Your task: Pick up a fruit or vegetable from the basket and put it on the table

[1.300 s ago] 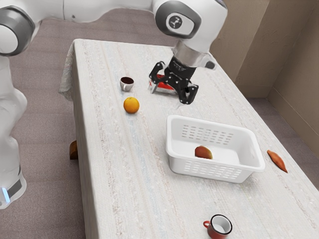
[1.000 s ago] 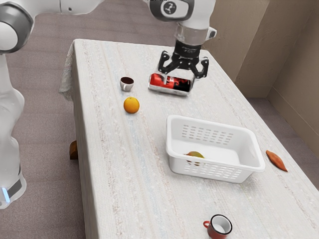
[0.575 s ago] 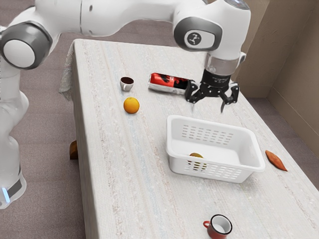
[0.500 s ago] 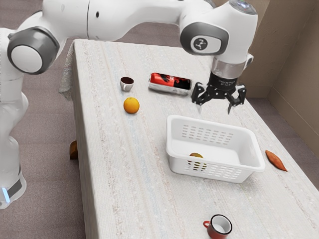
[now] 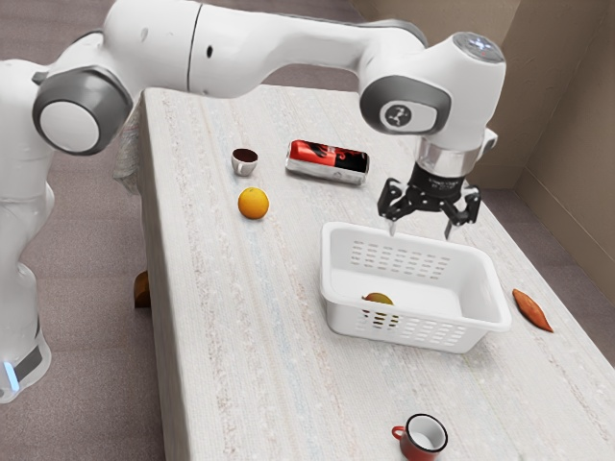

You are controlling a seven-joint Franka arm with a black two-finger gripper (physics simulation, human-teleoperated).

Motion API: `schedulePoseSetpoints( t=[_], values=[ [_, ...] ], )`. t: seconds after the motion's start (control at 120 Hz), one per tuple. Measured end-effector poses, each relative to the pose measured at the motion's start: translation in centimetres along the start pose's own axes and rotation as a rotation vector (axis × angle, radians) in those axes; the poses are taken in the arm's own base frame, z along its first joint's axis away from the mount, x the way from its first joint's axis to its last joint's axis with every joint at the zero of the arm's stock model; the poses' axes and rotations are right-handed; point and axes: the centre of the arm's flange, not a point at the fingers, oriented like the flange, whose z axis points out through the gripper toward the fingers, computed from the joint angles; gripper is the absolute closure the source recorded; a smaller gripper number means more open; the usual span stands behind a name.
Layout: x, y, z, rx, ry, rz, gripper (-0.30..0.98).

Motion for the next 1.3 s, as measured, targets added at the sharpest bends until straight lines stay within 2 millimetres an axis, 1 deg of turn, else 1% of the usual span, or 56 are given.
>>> schedulePoseSetpoints(
  t=[0.117, 0.325, 0.383, 0.425, 0.508, 0.6, 0.708, 0.75, 0.783, 0.842, 0.967, 1.042, 1.15, 1.3],
  values=[
    [0.3, 0.5, 0.8, -0.004, 0.002, 0.011, 0.0],
    [-2.0, 0.9, 1.0, -0.025, -0.007, 0.066, 0.0],
    [-2.1, 0.9, 1.0, -0.032, -0.007, 0.073, 0.0],
    [-1.8, 1.0, 1.1, -0.039, -0.006, 0.059, 0.0],
    [-0.7, 1.0, 0.9, -0.055, -0.006, -0.053, 0.0],
    [1.7, 0.6, 1.2, -0.051, -0.021, -0.236, 0.0],
    [3.0, -1.4, 1.8, -0.018, -0.058, -0.408, 0.0],
    [3.4, -1.8, 2.1, -0.008, -0.075, -0.468, 0.0],
    [3.5, -2.0, 2.4, -0.001, -0.084, -0.51, 0.0],
    [3.4, -2.2, 3.5, 0.016, -0.095, -0.573, 0.0],
    [3.1, -2.2, 5.3, 0.028, -0.107, -0.684, 0.0],
    [3.3, -1.9, 6.4, 0.032, -0.108, -0.744, 0.0],
    [3.8, -1.5, 7.5, 0.03, -0.108, -0.822, 0.0],
    [4.1, -1.1, 8.8, 0.035, -0.112, -0.905, 0.0]
  ],
)
